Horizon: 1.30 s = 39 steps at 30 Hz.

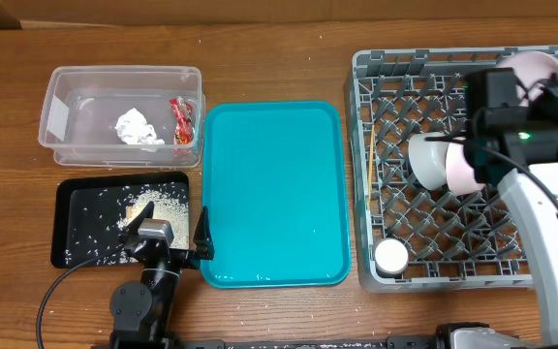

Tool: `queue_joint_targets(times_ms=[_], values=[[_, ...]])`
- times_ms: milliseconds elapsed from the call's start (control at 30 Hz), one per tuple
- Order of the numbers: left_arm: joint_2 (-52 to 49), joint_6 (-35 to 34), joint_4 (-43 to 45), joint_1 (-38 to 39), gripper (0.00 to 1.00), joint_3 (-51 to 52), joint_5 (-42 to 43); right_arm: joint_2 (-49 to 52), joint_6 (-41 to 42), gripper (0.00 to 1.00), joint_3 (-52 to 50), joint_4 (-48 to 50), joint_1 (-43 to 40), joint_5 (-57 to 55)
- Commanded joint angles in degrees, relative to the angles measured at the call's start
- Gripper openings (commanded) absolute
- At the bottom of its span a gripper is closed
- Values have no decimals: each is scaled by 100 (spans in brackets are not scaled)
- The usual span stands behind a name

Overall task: Sort waste into correct bins and load items into the dishwasher
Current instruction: 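Grasp the white plate and place it upright in the dish rack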

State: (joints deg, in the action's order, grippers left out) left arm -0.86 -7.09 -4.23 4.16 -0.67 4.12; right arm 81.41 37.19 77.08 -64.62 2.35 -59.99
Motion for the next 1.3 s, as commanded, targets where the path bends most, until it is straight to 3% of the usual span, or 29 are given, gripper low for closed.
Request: queue_joint_targets(times_ms=[0, 400, 900, 1267], values=[[59, 26, 22, 35, 100, 42, 33, -9, 186, 4, -129, 17, -299, -667], [59, 26, 20, 35, 100, 39, 33, 544, 70, 4, -675, 39, -380, -946], [59, 26, 20, 35, 100, 39, 33, 619, -203, 4, -675, 44, 997, -1523], [59, 26, 20, 35, 100, 39, 33, 820, -1639, 4, -673, 927, 667, -2680]])
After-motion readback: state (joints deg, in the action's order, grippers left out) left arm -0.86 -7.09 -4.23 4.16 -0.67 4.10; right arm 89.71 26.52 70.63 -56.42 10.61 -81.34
